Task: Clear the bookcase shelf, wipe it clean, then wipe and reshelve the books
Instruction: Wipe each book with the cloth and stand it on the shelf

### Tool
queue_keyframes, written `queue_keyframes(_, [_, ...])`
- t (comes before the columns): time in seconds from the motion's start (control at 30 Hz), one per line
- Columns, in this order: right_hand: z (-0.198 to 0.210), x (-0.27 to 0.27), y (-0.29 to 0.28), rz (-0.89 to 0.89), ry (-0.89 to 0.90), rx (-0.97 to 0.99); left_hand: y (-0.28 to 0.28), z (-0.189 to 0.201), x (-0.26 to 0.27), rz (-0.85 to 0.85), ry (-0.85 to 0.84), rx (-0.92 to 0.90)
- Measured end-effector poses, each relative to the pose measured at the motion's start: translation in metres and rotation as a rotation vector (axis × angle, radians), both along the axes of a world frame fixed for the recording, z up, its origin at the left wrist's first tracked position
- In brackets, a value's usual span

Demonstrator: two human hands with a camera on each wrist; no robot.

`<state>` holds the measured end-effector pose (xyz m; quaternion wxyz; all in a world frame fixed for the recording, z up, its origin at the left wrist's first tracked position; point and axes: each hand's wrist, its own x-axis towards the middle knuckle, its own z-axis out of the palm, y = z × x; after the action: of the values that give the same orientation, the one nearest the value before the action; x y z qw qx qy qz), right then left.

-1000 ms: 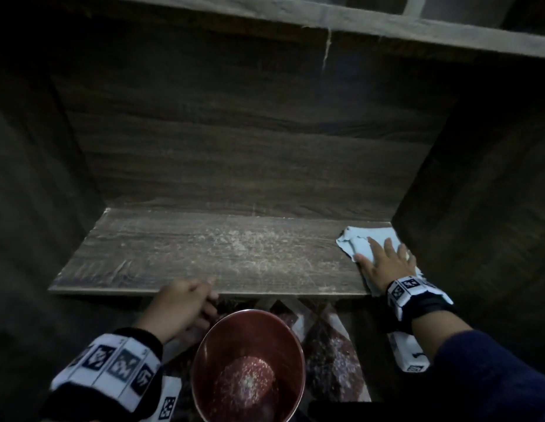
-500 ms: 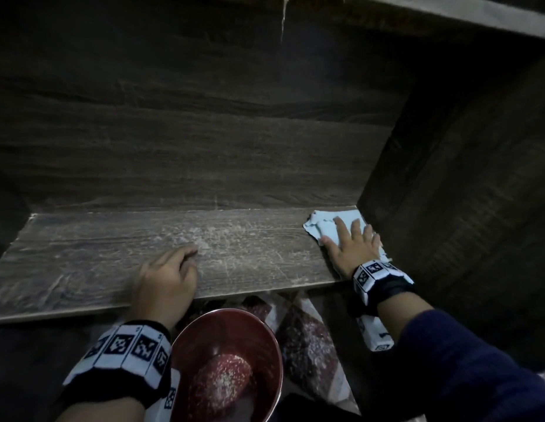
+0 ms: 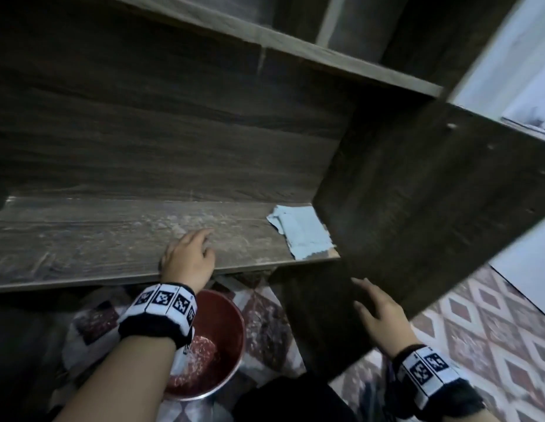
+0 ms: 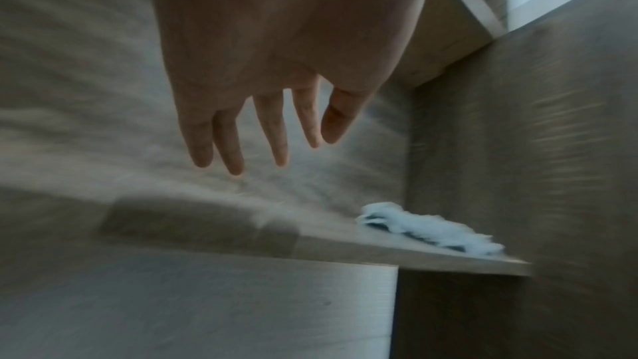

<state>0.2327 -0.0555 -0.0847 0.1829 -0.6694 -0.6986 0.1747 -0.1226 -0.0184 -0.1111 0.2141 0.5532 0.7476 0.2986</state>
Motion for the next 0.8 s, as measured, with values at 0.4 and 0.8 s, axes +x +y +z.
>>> queue_keyframes(0.4, [0.020, 0.143, -0.149, -0.501, 0.148, 0.024, -0.063, 0.118, 0.173, -0.601, -0.025, -0.051])
queue_keyframes(0.8, [-0.080, 0.227, -0.202, -0.744, 0.296, -0.337, -0.114, -0.001, 0.353, -0.661, -0.190, -0.503])
